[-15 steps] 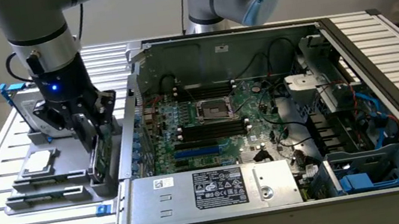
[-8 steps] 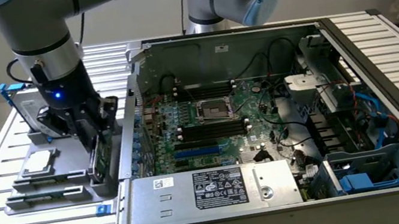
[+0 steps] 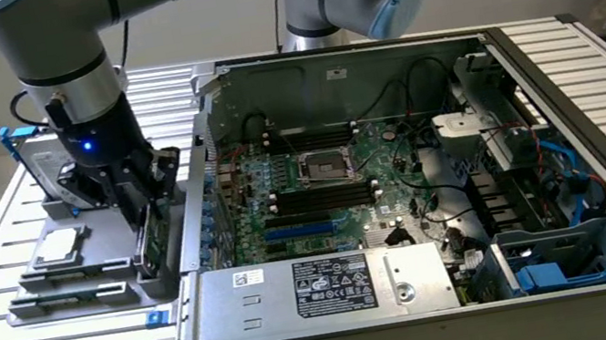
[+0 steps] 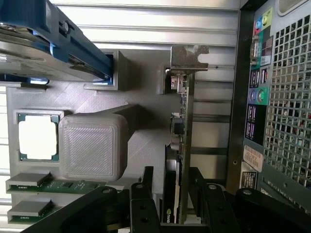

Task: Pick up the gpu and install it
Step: 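Pick up the gpu and move the gpu toward the slot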

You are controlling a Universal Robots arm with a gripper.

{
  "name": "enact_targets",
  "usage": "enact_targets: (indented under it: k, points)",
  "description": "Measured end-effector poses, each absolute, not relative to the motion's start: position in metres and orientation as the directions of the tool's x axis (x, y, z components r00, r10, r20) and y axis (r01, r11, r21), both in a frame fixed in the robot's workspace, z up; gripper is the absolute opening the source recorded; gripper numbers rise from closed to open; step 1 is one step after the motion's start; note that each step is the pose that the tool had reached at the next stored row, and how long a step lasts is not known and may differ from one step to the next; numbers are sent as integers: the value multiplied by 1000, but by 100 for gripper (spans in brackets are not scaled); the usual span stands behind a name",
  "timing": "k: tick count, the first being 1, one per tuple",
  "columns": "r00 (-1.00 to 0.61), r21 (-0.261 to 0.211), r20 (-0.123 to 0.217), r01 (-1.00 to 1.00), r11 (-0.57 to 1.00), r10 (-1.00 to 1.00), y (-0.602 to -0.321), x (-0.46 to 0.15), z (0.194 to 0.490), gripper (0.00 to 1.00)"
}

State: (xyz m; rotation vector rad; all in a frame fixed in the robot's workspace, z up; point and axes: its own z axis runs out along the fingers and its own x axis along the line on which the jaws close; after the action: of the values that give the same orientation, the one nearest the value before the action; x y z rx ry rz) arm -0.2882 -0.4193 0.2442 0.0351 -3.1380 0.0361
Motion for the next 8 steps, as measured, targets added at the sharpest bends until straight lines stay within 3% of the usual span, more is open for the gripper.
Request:
enact_targets:
  k: [8]
  points:
    - [-1000, -22, -14, -10, 1000, -10, -419, -291, 244, 42]
